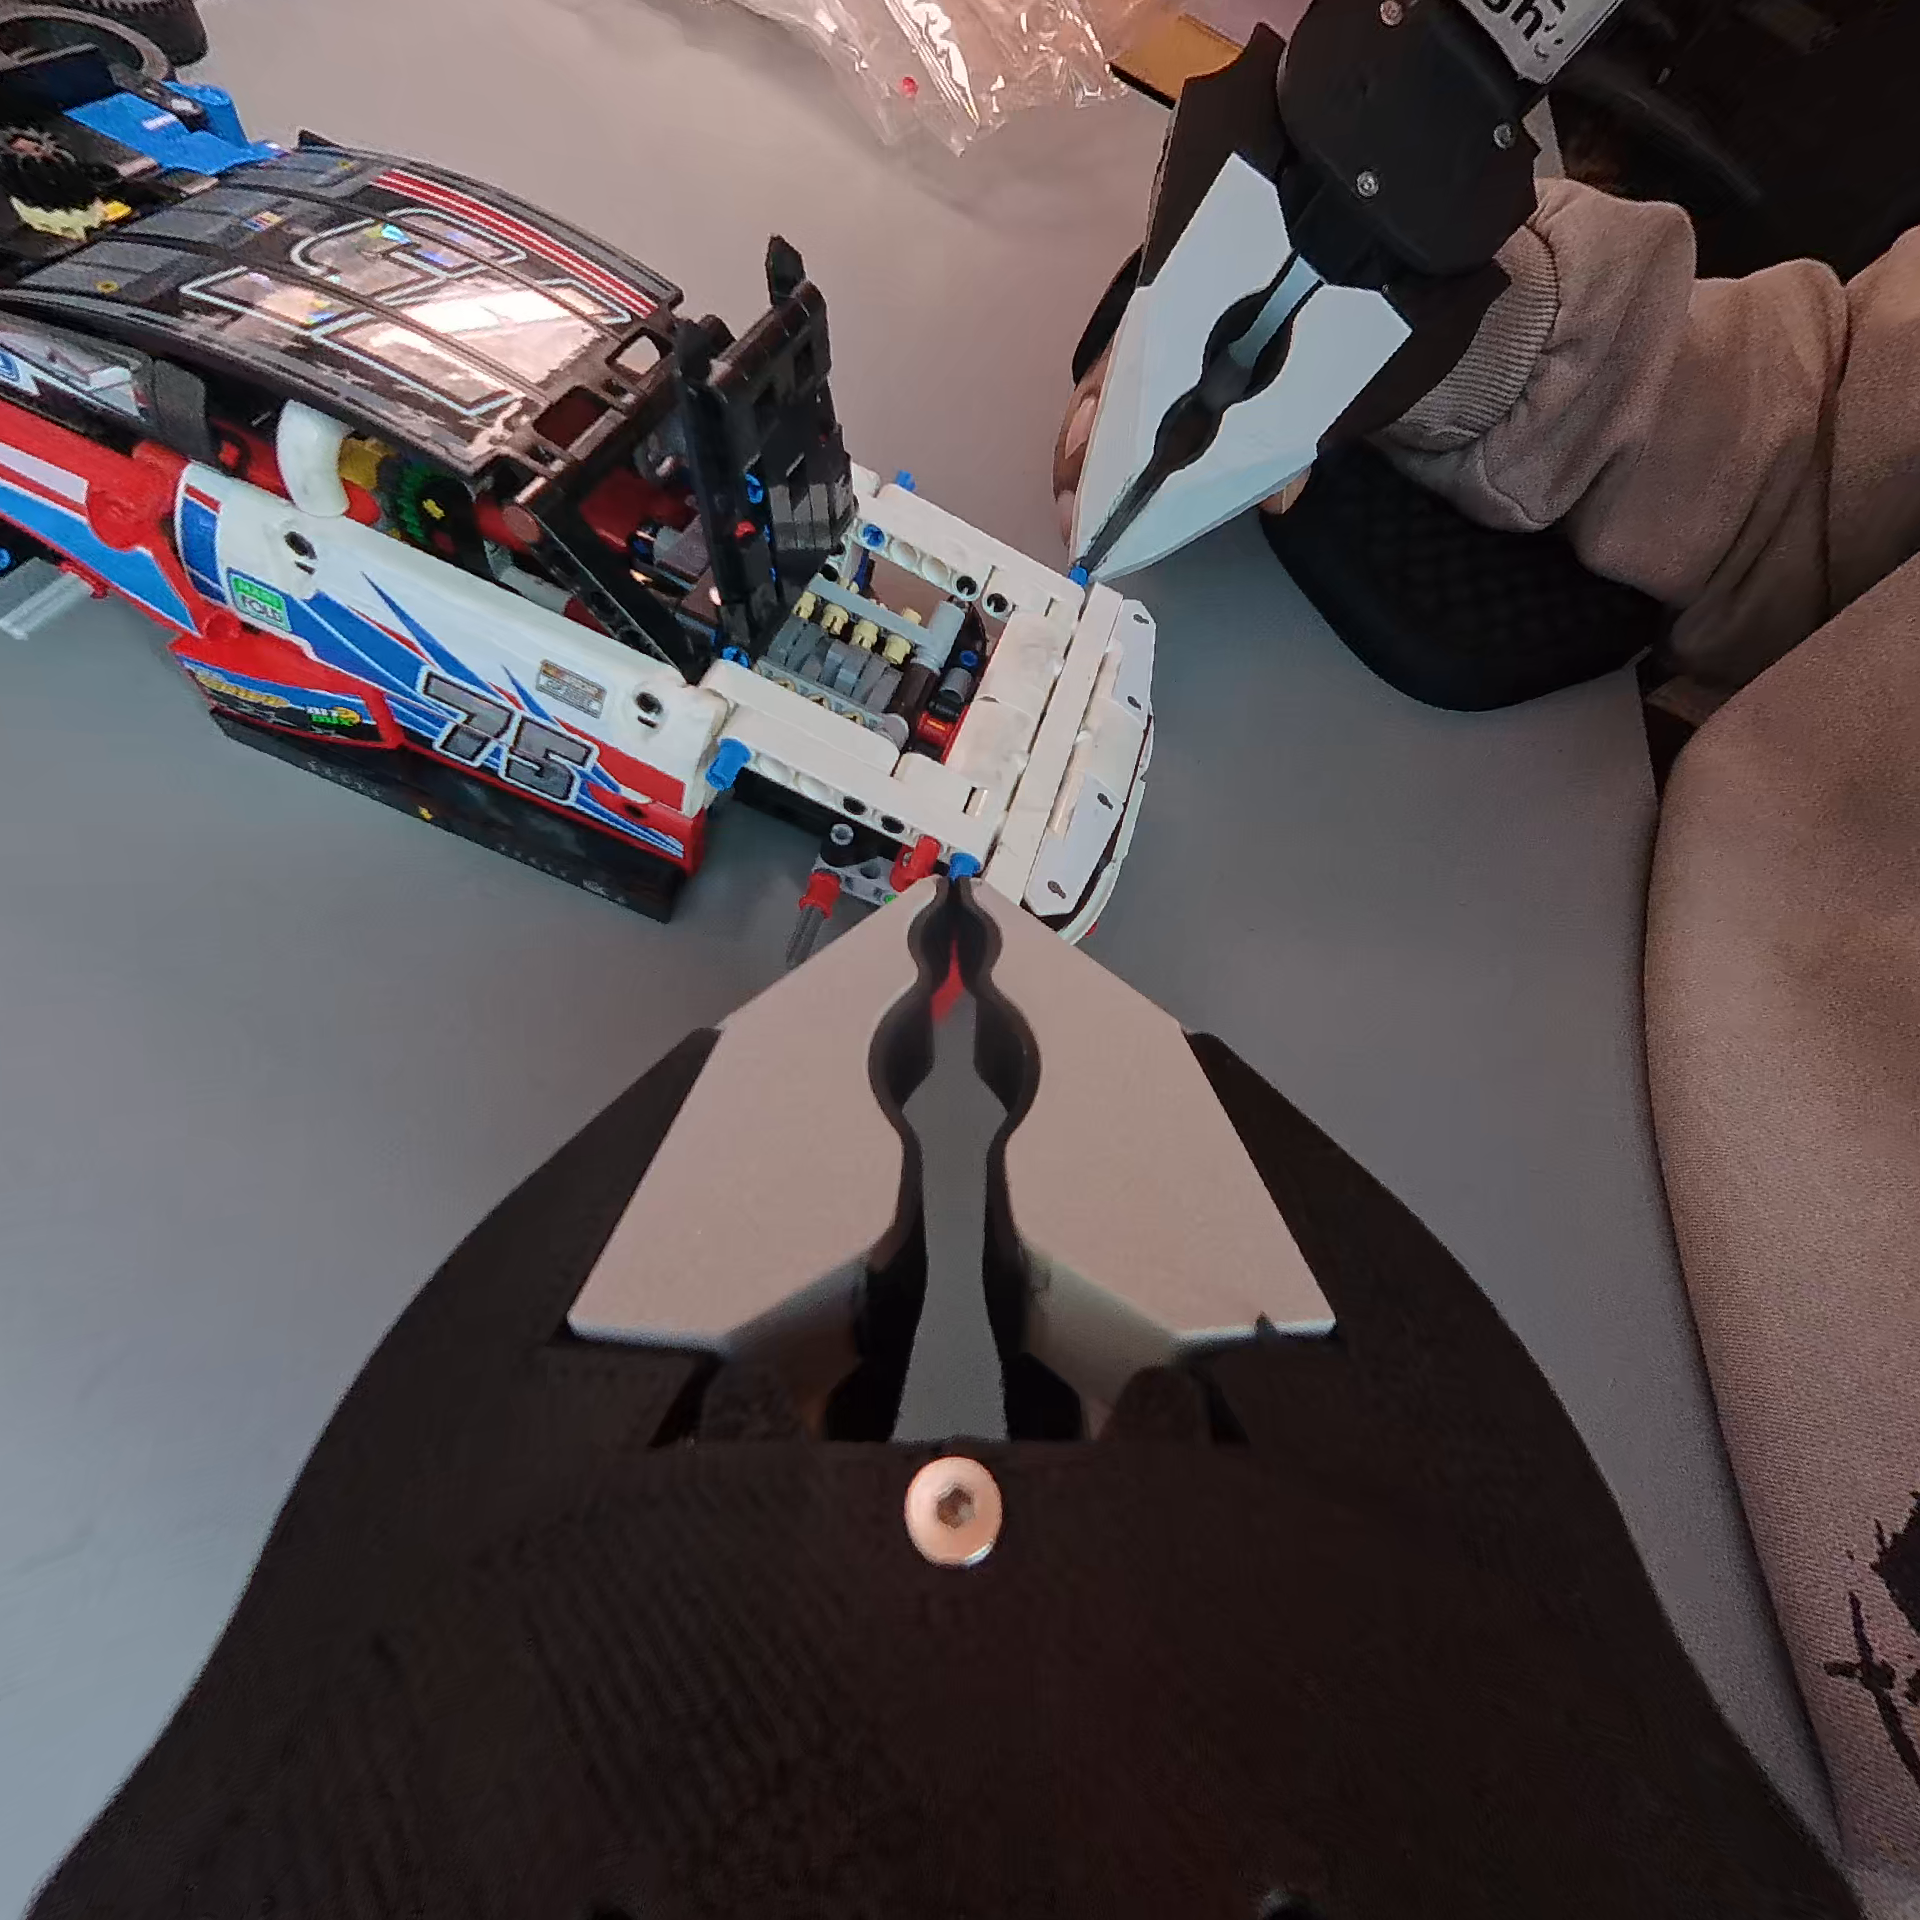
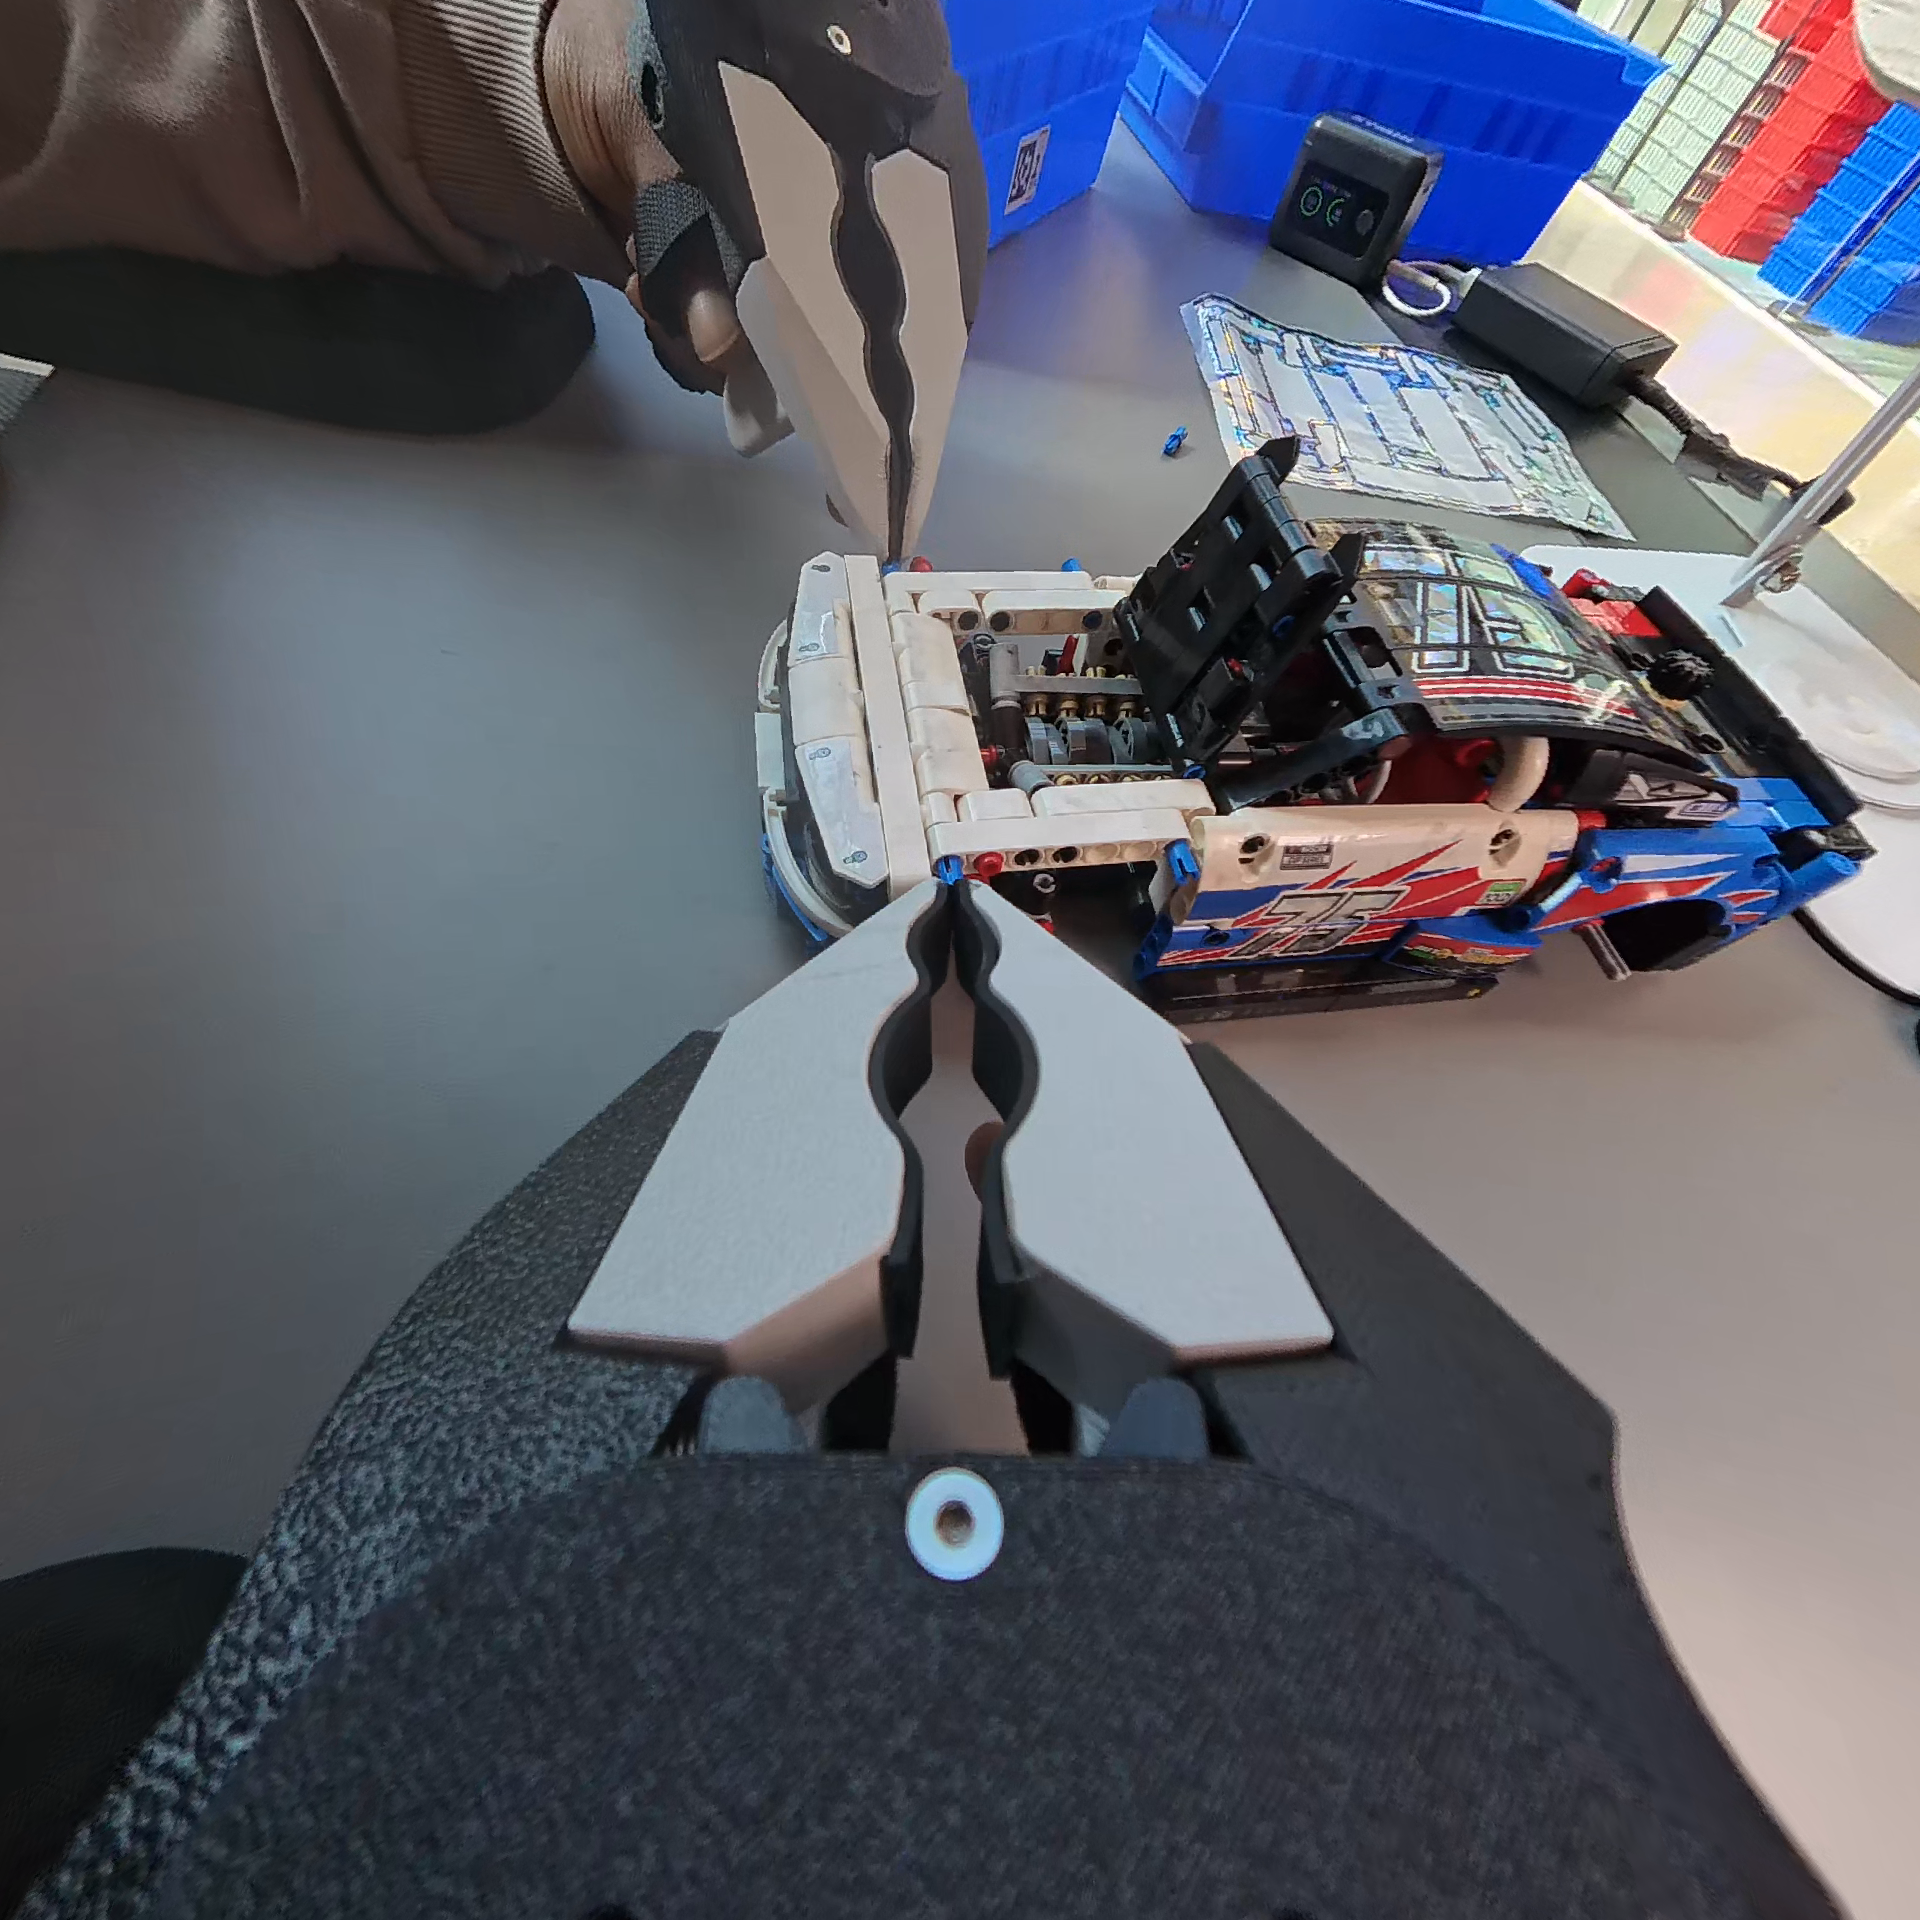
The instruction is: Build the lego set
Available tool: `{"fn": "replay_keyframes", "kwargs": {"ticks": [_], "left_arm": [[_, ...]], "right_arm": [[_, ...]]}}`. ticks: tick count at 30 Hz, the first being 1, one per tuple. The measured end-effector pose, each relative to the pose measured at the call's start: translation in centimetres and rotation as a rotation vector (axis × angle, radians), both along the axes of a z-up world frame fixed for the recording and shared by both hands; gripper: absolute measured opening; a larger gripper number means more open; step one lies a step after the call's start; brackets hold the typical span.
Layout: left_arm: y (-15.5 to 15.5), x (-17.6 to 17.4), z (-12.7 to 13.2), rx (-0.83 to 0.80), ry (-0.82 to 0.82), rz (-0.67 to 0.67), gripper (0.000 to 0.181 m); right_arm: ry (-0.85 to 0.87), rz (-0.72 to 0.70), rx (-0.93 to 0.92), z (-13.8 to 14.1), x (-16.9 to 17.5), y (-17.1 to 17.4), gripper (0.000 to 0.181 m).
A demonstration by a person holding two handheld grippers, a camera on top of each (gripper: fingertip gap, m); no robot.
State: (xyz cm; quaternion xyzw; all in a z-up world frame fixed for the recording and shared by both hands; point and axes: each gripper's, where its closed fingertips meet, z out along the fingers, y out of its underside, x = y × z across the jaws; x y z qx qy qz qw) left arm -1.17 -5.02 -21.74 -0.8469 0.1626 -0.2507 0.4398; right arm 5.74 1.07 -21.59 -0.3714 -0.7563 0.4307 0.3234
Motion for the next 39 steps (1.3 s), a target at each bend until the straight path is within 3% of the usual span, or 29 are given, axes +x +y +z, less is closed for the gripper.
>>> {"fn": "replay_keyframes", "kwargs": {"ticks": [8, 14, 20, 25, 30, 33, 36, 39], "left_arm": [[-0.1, -0.3, 0.9, 0.023, -0.055, 0.022, 0.0], [0.1, 0.8, 0.4, 0.015, -0.027, 0.007, 0.0], [0.0, 0.7, 0.5, 0.017, -0.009, 0.01, 0.0], [0.5, -0.6, 1.7, 0.07, -0.048, 0.074, 0.004], [1.1, -1.1, 1.0, 0.024, -0.105, 0.132, 0.028], [1.3, -0.5, 0.3, -0.019, -0.144, 0.126, 0.031], [1.5, 0.3, 0.0, -0.041, -0.137, 0.109, 0.02], [1.5, 0.3, 0.4, -0.016, -0.114, 0.118, 0.017]], "right_arm": [[-0.026, 0.006, -0.057, 0.3, 0.6, 0.1, 0.014], [-0.028, 0.017, -0.035, 0.0, 0.5, -0.7, 0.001], [-0.036, 0.012, -0.036, 0.0, 0.5, -0.7, 0.001], [-0.031, 0.008, -0.099, 0.7, 0.6, -0.5, 0.011], [-0.146, 0.029, -0.11, -0.9, 1.0, -1.1, 0.045], [-0.163, 0.037, -0.078, -1.5, 0.9, -1.5, 0.036], [-0.137, 0.028, -0.06, -1.3, 0.6, -1.5, 0.02], [-0.121, 0.021, -0.086, -0.8, 0.7, -1.1, 0.016]]}}
